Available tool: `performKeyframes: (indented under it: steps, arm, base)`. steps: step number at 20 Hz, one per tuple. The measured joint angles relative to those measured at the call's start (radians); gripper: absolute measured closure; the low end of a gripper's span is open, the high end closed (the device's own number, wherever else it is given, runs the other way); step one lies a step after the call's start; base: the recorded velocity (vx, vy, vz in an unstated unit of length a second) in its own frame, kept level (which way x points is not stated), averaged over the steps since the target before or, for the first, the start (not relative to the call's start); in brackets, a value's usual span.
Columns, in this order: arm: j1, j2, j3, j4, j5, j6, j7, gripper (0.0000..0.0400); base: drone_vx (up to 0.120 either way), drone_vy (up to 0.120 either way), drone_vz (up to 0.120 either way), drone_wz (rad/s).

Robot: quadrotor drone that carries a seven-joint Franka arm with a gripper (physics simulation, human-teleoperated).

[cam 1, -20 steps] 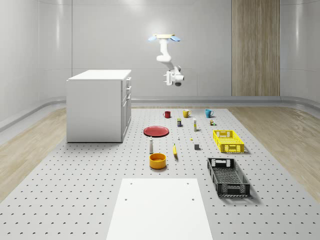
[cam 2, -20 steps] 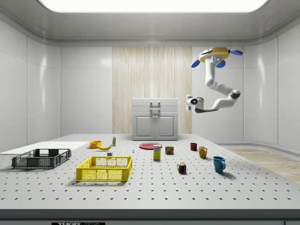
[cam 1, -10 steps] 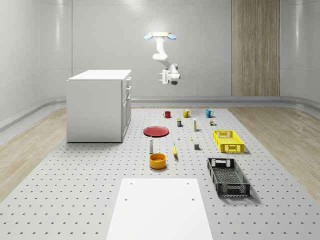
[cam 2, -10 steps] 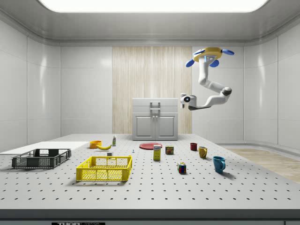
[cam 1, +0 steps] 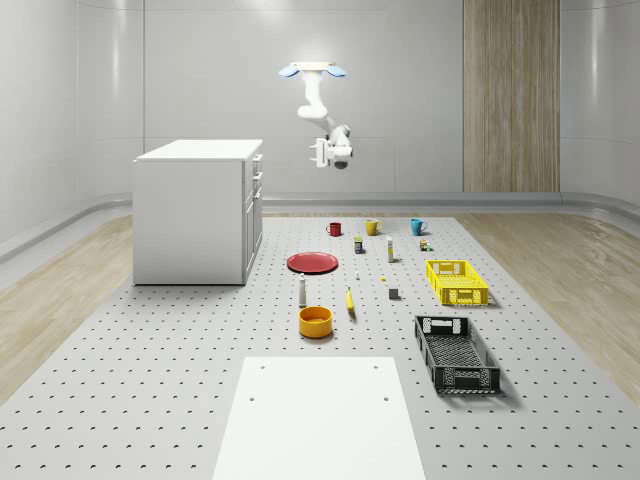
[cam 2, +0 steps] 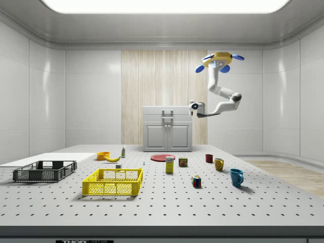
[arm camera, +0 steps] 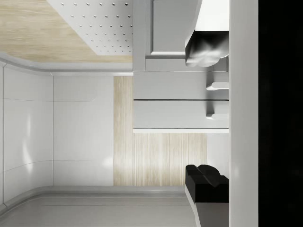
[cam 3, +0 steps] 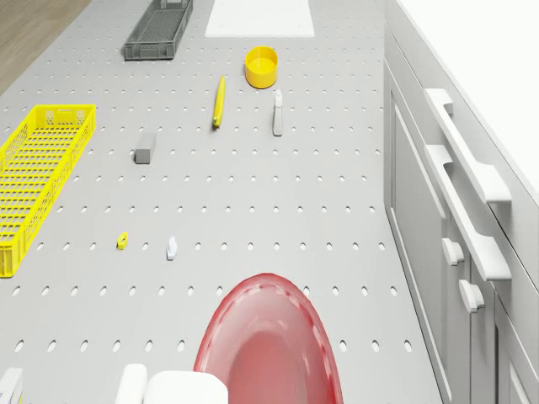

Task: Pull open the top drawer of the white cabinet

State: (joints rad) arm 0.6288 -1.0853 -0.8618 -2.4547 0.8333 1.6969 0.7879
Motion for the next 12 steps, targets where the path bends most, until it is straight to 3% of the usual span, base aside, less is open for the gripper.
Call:
performKeyframes:
  steps: [12]
  arm:
    - [0.026,-0.029,-0.008,-0.004,-0.023,0.025,0.020,0.0095]
  base:
    - [0.120,-0.120,0.000,0.000]
